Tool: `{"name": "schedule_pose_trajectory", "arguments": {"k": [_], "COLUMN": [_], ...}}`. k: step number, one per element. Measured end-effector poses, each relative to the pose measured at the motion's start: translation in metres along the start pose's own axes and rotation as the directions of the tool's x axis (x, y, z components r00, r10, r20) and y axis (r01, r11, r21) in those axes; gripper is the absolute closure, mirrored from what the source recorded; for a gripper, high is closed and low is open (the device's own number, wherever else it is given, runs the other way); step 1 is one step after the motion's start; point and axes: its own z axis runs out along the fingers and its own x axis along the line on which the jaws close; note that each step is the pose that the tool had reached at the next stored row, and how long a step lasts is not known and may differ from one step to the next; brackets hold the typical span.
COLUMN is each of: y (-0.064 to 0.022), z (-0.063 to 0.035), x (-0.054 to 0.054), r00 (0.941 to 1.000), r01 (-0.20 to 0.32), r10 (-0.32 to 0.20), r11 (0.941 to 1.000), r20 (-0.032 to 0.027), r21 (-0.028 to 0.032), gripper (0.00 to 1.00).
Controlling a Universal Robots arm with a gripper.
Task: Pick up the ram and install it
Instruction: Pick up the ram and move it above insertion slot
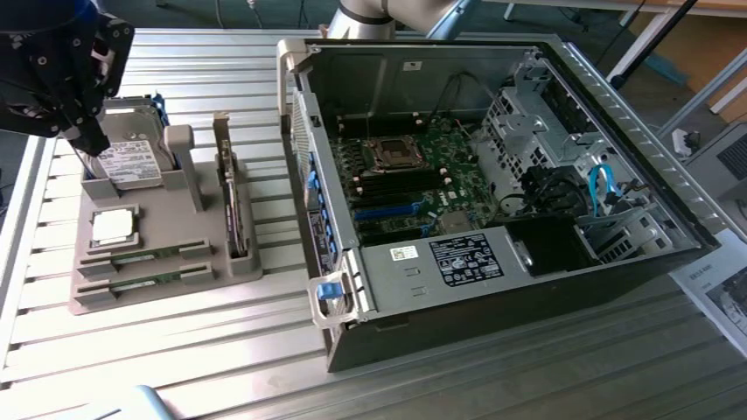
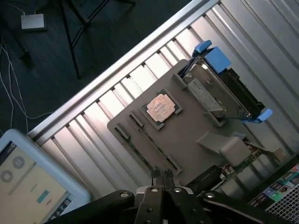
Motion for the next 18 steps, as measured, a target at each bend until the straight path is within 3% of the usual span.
{"name": "schedule_pose_trajectory", "arguments": {"k": [4, 9, 12, 15, 18], "y": [0.0000, 0.0000, 0.0000, 0.0000, 0.0000], "z": [0.0000, 0.0000, 0.0000, 0.0000, 0.0000], "x": [0.0000, 0.0000, 0.0000, 0.0000, 0.0000], "r00": [0.9977, 0.9894, 0.9812, 0.9683, 0.9437], "r01": [0.068, 0.145, 0.193, 0.250, 0.331], "r10": [-0.067, -0.145, -0.193, -0.250, -0.331], "r11": [0.9977, 0.9894, 0.9813, 0.9683, 0.9437], "r20": [-0.0028, -0.0063, -0.0085, -0.0112, -0.0152], "r21": [0.0014, 0.0028, 0.0035, 0.0043, 0.0050], "gripper": [0.90, 0.90, 0.90, 0.90, 0.90]}}
